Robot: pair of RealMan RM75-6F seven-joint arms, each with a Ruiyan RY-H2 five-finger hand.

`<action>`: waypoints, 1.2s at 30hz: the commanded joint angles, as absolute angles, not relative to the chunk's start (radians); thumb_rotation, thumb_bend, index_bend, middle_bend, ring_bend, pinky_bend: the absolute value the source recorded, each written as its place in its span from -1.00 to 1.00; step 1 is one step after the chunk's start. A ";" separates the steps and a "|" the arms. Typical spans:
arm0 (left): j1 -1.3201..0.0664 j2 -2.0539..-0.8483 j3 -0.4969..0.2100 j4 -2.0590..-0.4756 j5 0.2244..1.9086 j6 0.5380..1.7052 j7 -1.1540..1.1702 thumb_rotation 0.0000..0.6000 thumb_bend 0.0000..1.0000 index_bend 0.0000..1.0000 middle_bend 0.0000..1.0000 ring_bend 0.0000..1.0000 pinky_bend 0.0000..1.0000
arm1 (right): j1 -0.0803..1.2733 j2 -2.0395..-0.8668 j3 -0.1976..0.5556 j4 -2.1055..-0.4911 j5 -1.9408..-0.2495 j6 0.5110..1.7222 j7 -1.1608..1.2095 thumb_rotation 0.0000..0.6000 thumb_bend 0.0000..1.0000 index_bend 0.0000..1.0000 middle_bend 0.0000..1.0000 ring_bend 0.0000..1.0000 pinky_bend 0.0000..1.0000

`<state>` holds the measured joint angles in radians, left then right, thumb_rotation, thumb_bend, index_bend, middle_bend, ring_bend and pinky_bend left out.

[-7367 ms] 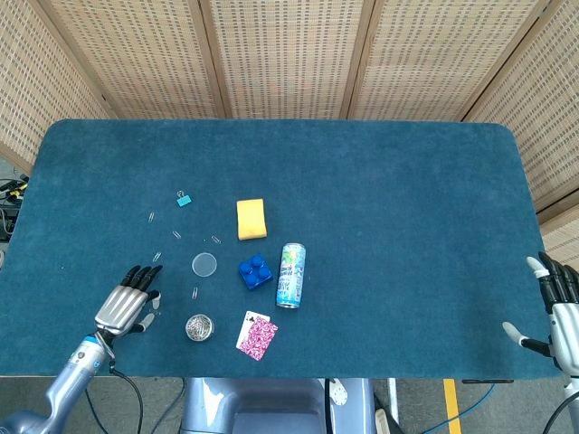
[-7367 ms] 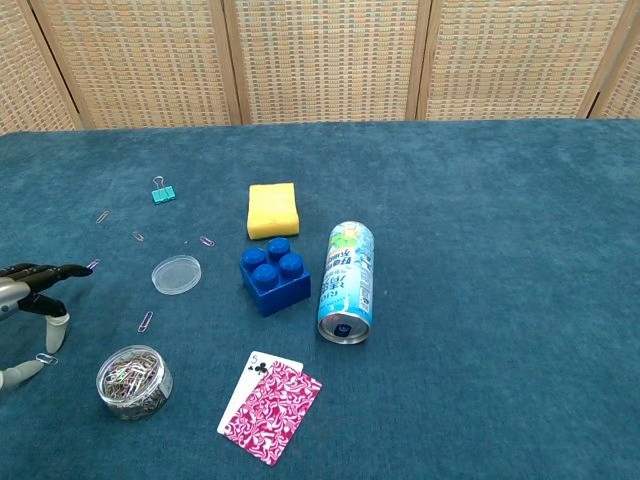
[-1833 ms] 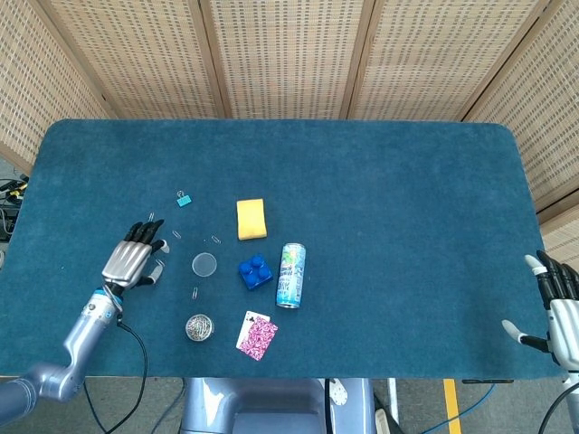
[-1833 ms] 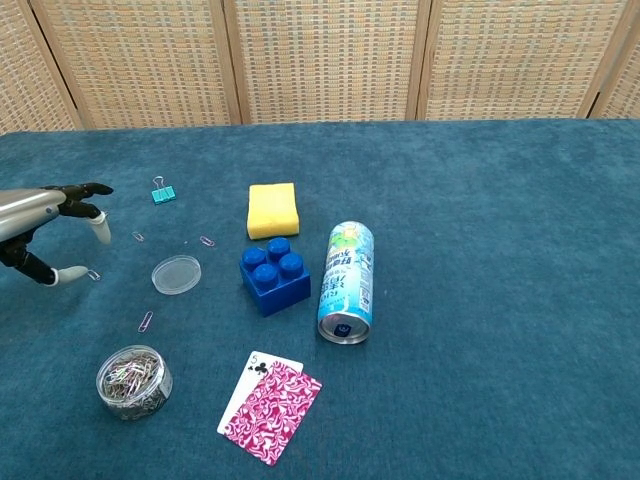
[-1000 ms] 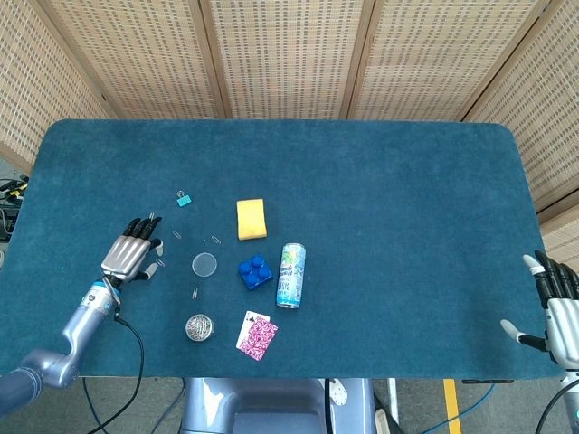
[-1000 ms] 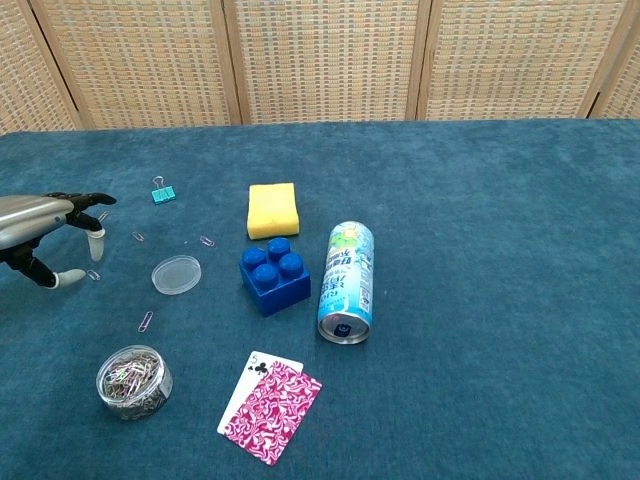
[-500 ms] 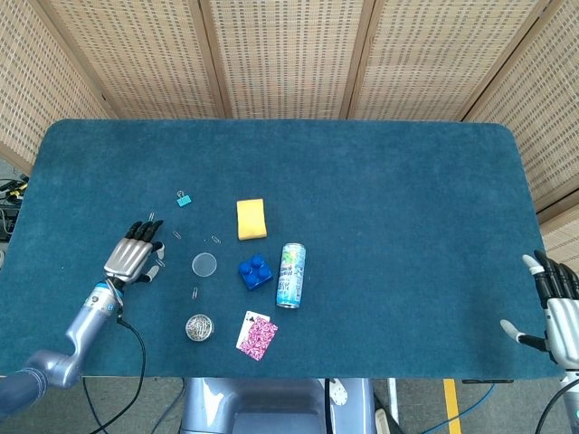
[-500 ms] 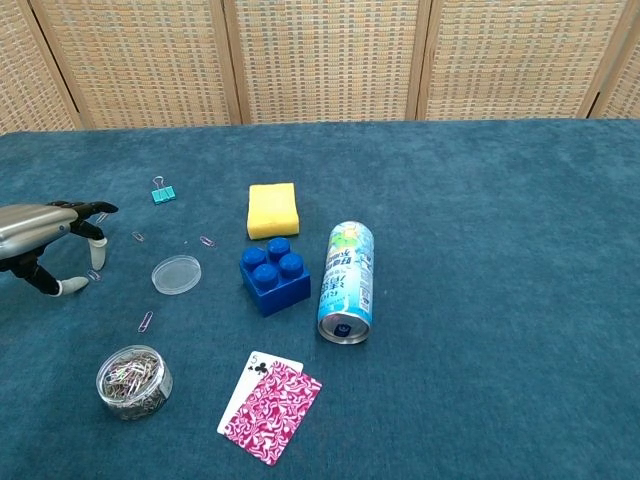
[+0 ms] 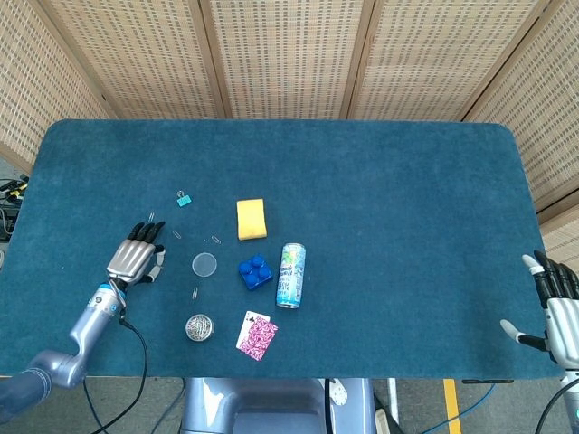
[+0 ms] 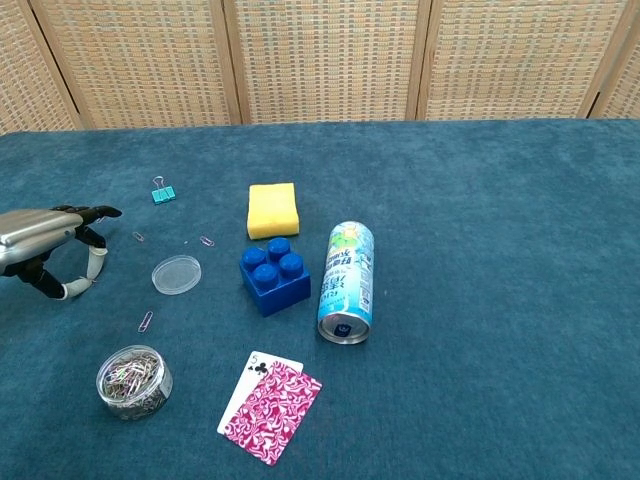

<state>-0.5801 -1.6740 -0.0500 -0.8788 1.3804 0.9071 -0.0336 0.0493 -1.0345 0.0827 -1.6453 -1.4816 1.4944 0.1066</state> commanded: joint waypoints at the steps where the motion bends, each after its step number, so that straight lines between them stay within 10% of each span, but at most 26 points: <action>1: -0.579 -1.675 -0.052 -0.878 1.379 0.909 -0.032 1.00 -0.23 0.23 -1.00 -1.00 -1.00 | 0.049 -1.034 0.083 -1.645 -1.482 1.494 0.107 1.00 -1.00 -0.98 -1.00 -1.00 -1.00; 22: -0.548 -1.565 -0.036 -1.024 1.445 1.026 -0.055 1.00 -0.16 0.25 -1.00 -1.00 -1.00 | 0.047 -1.031 0.080 -1.648 -1.487 1.499 0.113 1.00 -1.00 -0.98 -1.00 -1.00 -1.00; 36: -0.500 -1.457 0.125 -1.303 1.704 1.202 -0.029 1.00 -0.13 0.25 -1.00 -1.00 -1.00 | 0.043 -1.029 0.079 -1.650 -1.493 1.508 0.116 1.00 -1.00 -0.98 -1.00 -1.00 -1.00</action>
